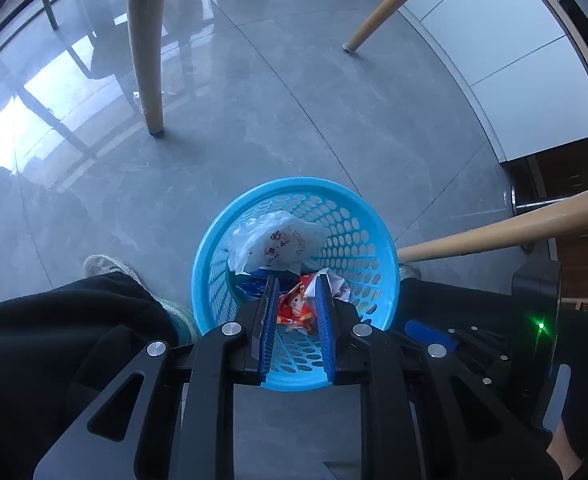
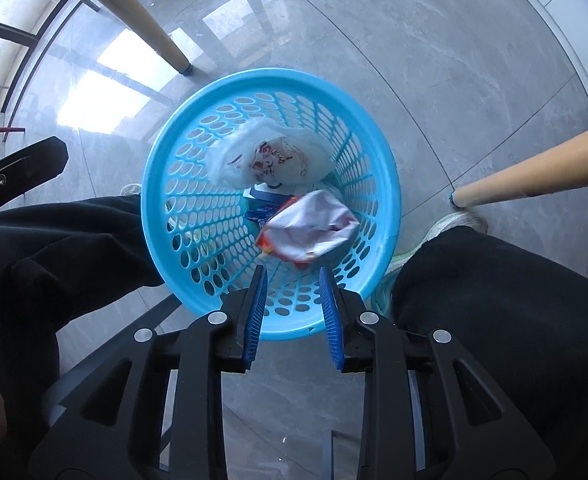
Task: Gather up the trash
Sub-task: 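Raise both tools back up toward the table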
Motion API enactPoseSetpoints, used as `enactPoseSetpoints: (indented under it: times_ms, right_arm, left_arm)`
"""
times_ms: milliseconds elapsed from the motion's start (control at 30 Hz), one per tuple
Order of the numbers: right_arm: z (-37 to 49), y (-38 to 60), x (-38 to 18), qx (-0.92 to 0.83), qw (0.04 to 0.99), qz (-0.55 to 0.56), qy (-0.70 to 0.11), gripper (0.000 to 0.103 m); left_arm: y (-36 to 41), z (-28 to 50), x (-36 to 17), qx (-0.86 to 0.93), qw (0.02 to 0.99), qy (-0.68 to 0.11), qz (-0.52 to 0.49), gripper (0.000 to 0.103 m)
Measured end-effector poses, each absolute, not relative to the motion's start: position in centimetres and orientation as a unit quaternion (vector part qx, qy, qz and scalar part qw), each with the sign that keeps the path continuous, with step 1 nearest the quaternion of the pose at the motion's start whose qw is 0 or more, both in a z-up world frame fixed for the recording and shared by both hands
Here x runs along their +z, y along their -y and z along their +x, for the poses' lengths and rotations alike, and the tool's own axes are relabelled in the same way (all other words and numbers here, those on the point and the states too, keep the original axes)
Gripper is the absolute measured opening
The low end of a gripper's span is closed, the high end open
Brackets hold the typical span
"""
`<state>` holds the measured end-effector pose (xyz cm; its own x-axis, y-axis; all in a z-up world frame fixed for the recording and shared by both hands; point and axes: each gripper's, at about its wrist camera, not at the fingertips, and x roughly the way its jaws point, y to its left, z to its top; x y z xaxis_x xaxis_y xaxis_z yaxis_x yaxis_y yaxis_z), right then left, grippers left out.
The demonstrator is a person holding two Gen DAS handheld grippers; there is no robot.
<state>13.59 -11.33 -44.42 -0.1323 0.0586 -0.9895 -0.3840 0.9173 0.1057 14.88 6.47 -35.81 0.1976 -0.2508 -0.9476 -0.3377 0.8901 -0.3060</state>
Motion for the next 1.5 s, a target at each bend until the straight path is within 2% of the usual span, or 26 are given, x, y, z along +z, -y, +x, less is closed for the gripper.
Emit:
enactPoseSetpoints:
  times_ms: [67,233,267,367,467,567,633,733,833,1033,1133,1367,1500]
  right_arm:
    - [13.4,11.4,-44.3,0.171,0.649,-0.114,-0.733,0.033]
    - [12.6,11.7,-43.3,0.174,0.649,-0.116,-0.732,0.035]
    - [12.6,11.8,-43.0,0.176,0.649,-0.115,-0.731,0.035]
    - [12.1,11.7,-42.0,0.182,0.656,-0.120,-0.723,0.040]
    - [11.8,12.0,-41.2,0.182,0.661,-0.113,-0.719,0.040]
    - [11.7,12.7,-40.5,0.179,0.662,-0.091,-0.722,0.041]
    - [11.7,13.3,-39.8,0.182,0.661,-0.072,-0.724,0.043]
    - [11.2,13.3,-38.3,0.185,0.674,-0.077,-0.711,0.046]
    - [10.5,13.2,-36.5,0.191,0.688,-0.088,-0.695,0.052]
    - [9.0,13.8,-32.8,0.212,0.708,-0.092,-0.668,0.054]
    - [8.5,14.6,-30.9,0.215,0.720,-0.090,-0.654,0.062]
    - [6.6,16.7,-27.4,0.227,0.734,-0.081,-0.635,0.064]
    - [4.9,17.4,-25.1,0.238,0.752,-0.099,-0.607,0.065]
  left_arm:
    - [-6.5,14.7,-35.7,0.032,0.737,-0.635,-0.228,0.017]
    - [-6.5,14.0,-35.2,0.041,0.735,-0.642,-0.212,0.020]
    - [-6.4,13.9,-35.0,0.041,0.735,-0.643,-0.210,0.024]
    - [-5.9,13.5,-34.2,0.036,0.736,-0.645,-0.204,0.027]
    - [-5.5,13.0,-33.0,0.035,0.747,-0.635,-0.193,0.031]
    - [-5.5,12.4,-31.8,0.064,0.752,-0.637,-0.159,0.039]
    - [-5.1,11.9,-30.9,0.076,0.758,-0.634,-0.131,0.039]
    - [-5.3,11.0,-29.8,0.068,0.763,-0.628,-0.136,0.045]
    - [-5.6,10.0,-29.0,0.063,0.769,-0.620,-0.145,0.045]
    - [-5.3,8.1,-27.4,0.051,0.783,-0.603,-0.147,0.053]
    - [-5.4,7.0,-26.2,0.046,0.790,-0.591,-0.155,0.056]
    - [-4.8,4.3,-22.9,0.030,0.816,-0.562,-0.131,0.064]
    - [-5.3,2.3,-21.1,0.026,0.828,-0.548,-0.119,0.065]
